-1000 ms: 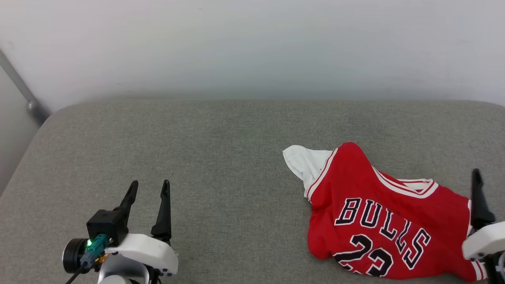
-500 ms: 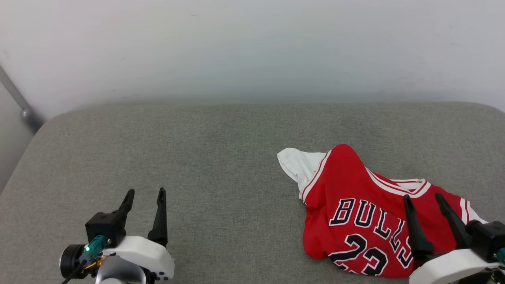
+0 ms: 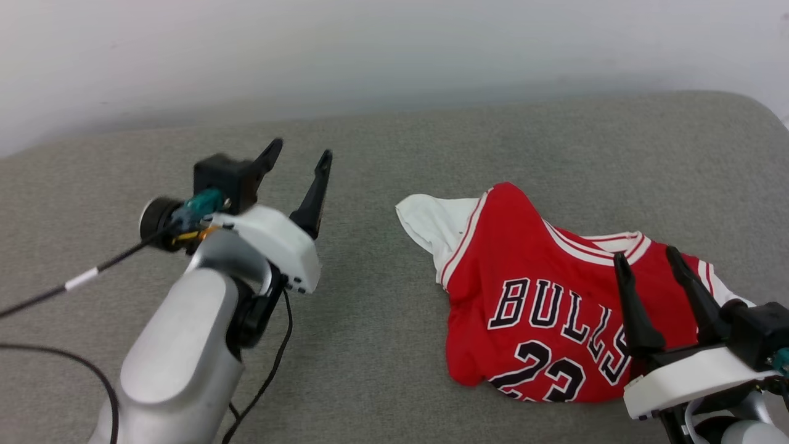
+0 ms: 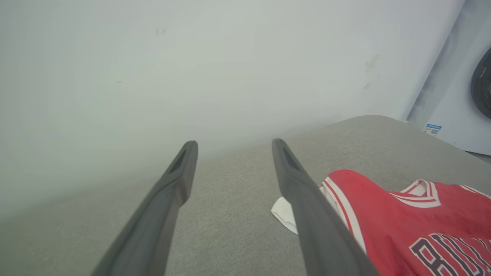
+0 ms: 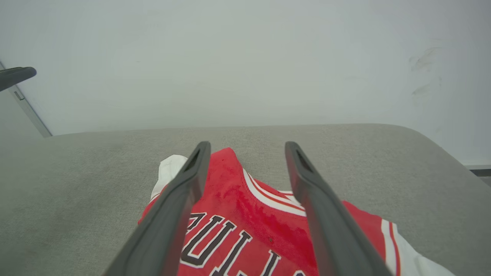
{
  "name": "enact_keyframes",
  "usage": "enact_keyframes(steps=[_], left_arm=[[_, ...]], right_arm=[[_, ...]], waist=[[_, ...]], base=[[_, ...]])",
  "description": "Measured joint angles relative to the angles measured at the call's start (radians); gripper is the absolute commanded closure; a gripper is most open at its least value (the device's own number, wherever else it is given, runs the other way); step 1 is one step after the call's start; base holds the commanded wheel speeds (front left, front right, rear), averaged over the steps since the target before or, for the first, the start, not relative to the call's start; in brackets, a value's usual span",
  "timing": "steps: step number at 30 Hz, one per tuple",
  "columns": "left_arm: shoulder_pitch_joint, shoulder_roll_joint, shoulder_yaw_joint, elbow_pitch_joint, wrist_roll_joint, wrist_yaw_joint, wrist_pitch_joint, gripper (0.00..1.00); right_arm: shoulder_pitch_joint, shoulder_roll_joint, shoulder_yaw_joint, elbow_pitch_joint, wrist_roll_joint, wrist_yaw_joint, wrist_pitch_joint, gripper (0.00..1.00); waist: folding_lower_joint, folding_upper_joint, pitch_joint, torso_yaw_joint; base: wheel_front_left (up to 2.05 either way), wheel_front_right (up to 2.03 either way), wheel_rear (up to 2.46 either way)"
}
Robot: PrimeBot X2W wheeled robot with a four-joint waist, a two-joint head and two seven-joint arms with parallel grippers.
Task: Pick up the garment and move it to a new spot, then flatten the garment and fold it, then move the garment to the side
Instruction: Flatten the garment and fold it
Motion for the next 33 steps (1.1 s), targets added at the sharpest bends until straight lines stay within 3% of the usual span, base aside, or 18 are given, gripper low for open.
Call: enact_keyframes(steps=[4, 9, 13, 19, 23, 28, 29, 30, 31, 33], left_arm=[[-0.169, -0.010, -0.051, 0.090, -0.012, -0.081, 0.117, 0.00], [-0.338, -0.023, -0.121, 0.220, -0.085, -0.135, 0.295, 0.00], [-0.439, -0.014, -0.197, 0.320, -0.160, -0.143, 0.434, 0.00], [-0.518, 0.061, -0.317, 0.435, -0.289, -0.143, 0.626, 0.00], [-0.531, 0.109, -0.366, 0.491, -0.357, -0.144, 0.713, 0.00], [-0.561, 0.128, -0.414, 0.488, -0.427, -0.142, 0.760, 0.00], [-0.565, 0.131, -0.421, 0.487, -0.437, -0.142, 0.763, 0.15], [-0.566, 0.133, -0.427, 0.487, -0.447, -0.142, 0.763, 0.61], [-0.569, 0.136, -0.435, 0.487, -0.457, -0.141, 0.763, 0.95], [-0.574, 0.138, -0.451, 0.491, -0.466, -0.142, 0.757, 1.00]], right_arm=[[-0.035, 0.001, 0.011, 0.004, 0.002, 0.000, -0.017, 0.00], [-0.065, 0.002, 0.032, 0.018, 0.019, 0.000, -0.050, 0.00], [-0.088, 0.003, 0.051, 0.039, 0.046, 0.000, -0.085, 0.00], [-0.121, 0.003, 0.084, 0.093, 0.074, 0.000, -0.131, 0.00], [-0.129, 0.003, 0.091, 0.130, 0.093, 0.000, -0.155, 0.00], [-0.144, 0.003, 0.087, 0.164, 0.111, 0.000, -0.174, 0.00], [-0.149, 0.003, 0.088, 0.170, 0.114, 0.000, -0.177, 0.00], [-0.150, 0.003, 0.089, 0.174, 0.116, 0.000, -0.179, 0.00], [-0.151, 0.003, 0.091, 0.178, 0.117, 0.000, -0.181, 0.00], [-0.157, 0.003, 0.093, 0.187, 0.118, 0.000, -0.182, 0.00]], waist=[[0.0000, 0.0000, 0.049, -0.049], [0.0000, 0.0000, 0.112, -0.111], [0.0001, 0.0000, 0.169, -0.155], [0.0001, 0.0000, 0.237, -0.223], [0.0001, 0.0000, 0.271, -0.263], [0.0001, 0.0000, 0.308, -0.290], [0.0000, 0.0000, 0.313, -0.293], [0.0000, 0.0000, 0.317, -0.296], [0.0000, 0.0000, 0.320, -0.298], [0.0000, 0.0000, 0.324, -0.302]], base=[[0.00, 0.00, 0.00], [0.00, 0.00, 0.00], [0.00, 0.00, 0.00], [0.00, 0.00, 0.00], [0.00, 0.00, 0.00], [0.00, 0.00, 0.00], [0.00, 0.00, 0.00], [0.00, 0.00, 0.00], [0.00, 0.00, 0.00], [0.00, 0.00, 0.00]])
